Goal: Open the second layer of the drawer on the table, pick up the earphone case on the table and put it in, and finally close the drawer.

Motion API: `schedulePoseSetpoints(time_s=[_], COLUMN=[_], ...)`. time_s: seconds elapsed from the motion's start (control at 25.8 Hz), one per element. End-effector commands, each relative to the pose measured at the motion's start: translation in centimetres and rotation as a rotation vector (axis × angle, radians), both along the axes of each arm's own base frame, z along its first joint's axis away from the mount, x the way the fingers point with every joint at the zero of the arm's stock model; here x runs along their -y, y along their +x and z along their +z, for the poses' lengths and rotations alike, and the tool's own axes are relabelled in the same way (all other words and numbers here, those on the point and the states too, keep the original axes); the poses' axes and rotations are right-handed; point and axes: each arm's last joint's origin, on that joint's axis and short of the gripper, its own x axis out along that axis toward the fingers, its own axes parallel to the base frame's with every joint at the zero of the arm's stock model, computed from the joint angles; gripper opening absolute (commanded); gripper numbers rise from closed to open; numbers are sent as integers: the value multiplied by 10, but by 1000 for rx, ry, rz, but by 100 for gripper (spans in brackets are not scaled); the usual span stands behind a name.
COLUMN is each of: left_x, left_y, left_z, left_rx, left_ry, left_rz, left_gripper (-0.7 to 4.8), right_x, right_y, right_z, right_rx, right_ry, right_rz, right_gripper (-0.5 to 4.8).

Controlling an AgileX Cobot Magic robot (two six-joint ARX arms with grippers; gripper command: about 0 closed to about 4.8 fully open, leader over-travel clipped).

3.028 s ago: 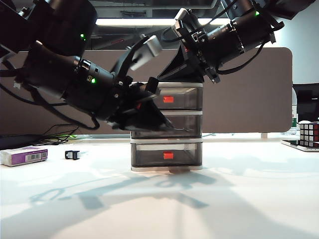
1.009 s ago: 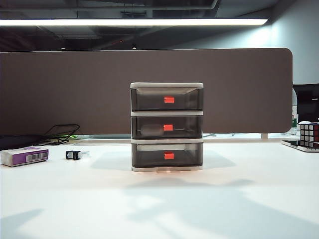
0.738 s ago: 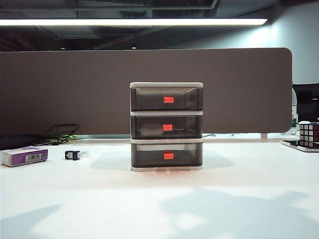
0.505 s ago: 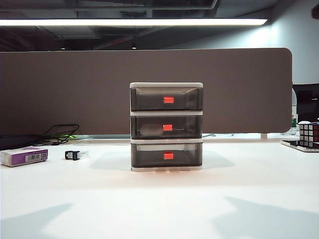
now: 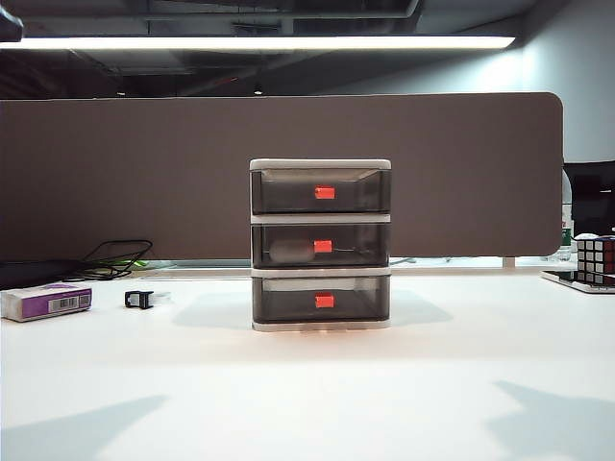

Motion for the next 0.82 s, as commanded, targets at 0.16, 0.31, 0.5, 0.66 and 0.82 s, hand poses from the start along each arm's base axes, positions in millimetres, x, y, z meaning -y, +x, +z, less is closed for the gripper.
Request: schedulePoseSetpoints(time_s=[0.16,0.31,0.5,0.66,0.82], left_x=[3,3,-5,-18,-30], left_y=[2,4,13,25,32], left_z=[-11,-18,-17,-18,-19], left_rx=[36,3,-9,3,-7], left_ry=[-33,44,10,26,30], left_rz=[-1,35,93,116,142], left_gripper=[-6,-6,-6,-6,-6], right_x=[-4,-3,4,20,29], right_y=[9,11,14,18,18], right_z=[-26,-35,-35,-35,-31], right_rx=[29,22,18,19,59], right_ry=[17,-21,-21,-18,-5], right_rz=[-2,-35,-100,-221,-226], right_gripper=[-5,-5,-5,-5,-5])
